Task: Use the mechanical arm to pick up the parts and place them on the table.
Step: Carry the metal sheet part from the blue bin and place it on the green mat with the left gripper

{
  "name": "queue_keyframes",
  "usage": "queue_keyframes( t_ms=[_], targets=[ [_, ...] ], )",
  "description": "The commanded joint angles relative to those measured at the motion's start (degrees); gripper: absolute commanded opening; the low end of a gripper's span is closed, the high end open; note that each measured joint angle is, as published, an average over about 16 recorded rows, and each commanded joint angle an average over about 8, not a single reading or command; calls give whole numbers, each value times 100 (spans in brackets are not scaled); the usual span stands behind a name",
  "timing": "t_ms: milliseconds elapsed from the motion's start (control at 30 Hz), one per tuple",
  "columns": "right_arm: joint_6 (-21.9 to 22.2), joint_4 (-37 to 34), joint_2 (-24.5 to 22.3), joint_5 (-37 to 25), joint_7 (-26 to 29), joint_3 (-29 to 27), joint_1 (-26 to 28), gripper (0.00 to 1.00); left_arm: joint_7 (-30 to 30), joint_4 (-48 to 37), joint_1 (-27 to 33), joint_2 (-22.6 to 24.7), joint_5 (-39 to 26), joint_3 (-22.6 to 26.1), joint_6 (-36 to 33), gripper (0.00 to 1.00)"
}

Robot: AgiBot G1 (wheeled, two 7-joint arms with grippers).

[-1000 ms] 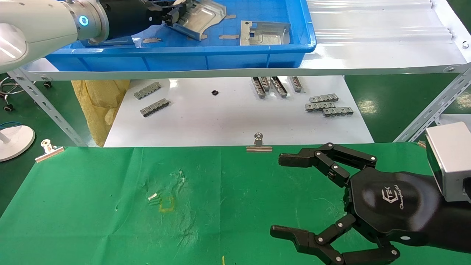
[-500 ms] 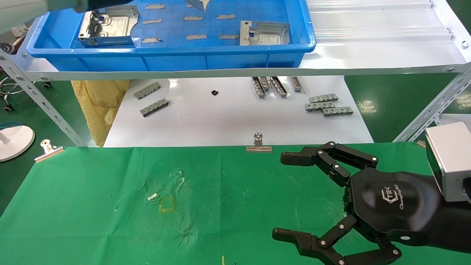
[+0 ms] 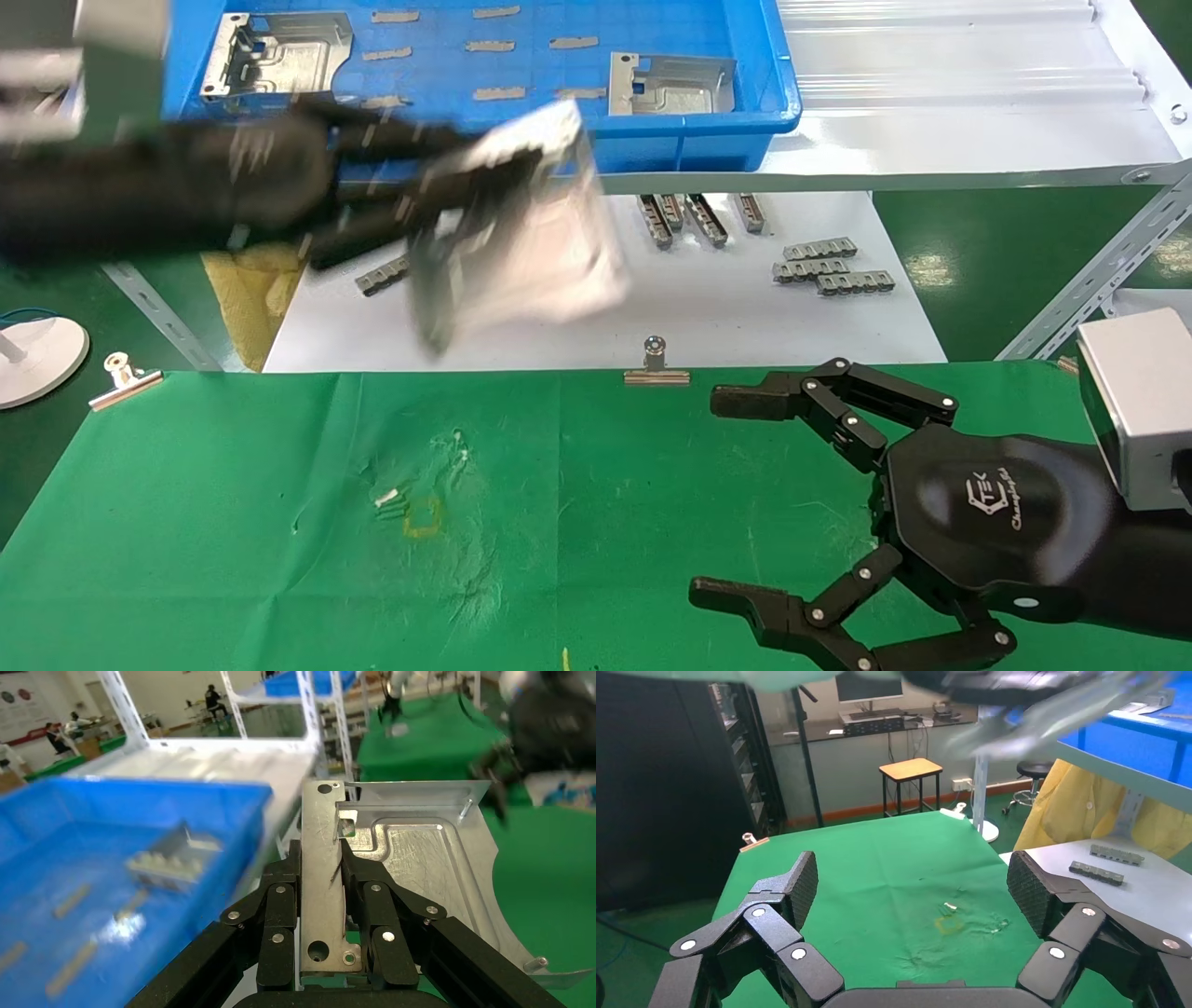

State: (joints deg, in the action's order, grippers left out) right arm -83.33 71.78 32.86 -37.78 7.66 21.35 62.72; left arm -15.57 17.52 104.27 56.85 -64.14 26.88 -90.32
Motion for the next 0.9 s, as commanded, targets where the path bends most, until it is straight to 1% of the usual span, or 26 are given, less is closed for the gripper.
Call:
queue_keyframes(
  t_ms=[33,167,267,433,600,633,867,900],
  targets=[
    [0,0,0,0,0,0,0,100,-203,273,-324,-233,172,19,-150,0],
    [0,0,0,0,0,0,0,100,-756,745,-737,-538,49,393,-84,0],
    [0,0,0,0,0,0,0,100,-1270,804,-886,-609,-205,669,5,0],
    [0,0,0,0,0,0,0,100,-1971,411,-911,-474,-654,976,215,0],
    [0,0,0,0,0,1,0,100,-2403,-129,-873,-253,-972,1169,366,0],
    [0,0,0,0,0,1,0,100,-2472,-227,-866,-214,-1021,1200,382,6],
    [0,0,0,1,0,1,0,100,-2875,-786,-814,26,-1258,1344,622,94],
    [0,0,0,1,0,1,0,100,-2919,-854,-805,60,-1274,1351,681,100]
  ],
)
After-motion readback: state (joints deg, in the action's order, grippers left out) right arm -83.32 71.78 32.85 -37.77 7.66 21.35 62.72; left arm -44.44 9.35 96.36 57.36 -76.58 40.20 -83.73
